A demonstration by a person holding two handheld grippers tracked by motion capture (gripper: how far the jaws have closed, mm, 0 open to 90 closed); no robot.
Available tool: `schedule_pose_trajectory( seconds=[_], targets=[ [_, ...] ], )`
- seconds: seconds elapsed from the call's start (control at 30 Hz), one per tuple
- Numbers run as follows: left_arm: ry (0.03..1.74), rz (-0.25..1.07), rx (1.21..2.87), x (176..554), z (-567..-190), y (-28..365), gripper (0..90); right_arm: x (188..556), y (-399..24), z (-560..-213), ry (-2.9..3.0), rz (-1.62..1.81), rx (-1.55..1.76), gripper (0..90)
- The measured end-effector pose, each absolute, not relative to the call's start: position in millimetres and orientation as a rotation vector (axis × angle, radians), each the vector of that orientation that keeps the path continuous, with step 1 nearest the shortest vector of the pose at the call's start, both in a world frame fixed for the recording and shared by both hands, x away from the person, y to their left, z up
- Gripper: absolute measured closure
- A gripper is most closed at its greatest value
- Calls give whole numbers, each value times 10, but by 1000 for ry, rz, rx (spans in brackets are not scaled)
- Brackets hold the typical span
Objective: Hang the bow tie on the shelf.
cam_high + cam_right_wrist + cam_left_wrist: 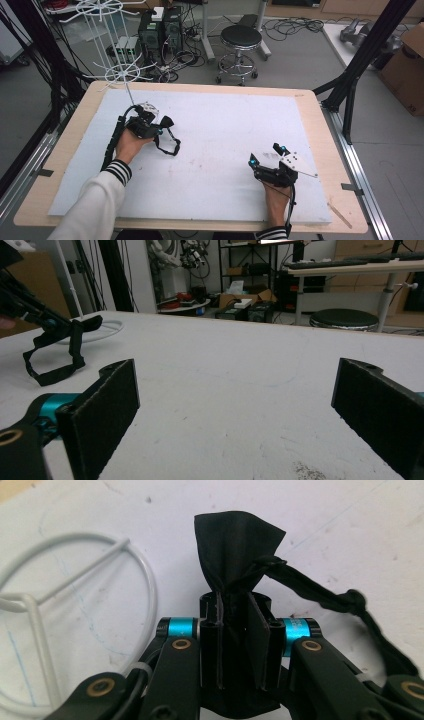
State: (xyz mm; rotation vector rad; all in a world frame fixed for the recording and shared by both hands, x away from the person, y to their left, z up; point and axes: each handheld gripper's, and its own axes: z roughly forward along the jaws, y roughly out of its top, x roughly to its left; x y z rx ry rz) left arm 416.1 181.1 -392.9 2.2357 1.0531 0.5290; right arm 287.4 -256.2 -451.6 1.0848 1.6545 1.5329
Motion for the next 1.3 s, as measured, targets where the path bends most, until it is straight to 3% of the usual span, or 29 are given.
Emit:
schedule_pose_trajectory(
  seconds=[1.3],
  targets=[
    [840, 666, 1869, 3579, -3195, 2134, 765, 2873, -2557, -4513, 1658, 1527, 1099, 41]
  ],
)
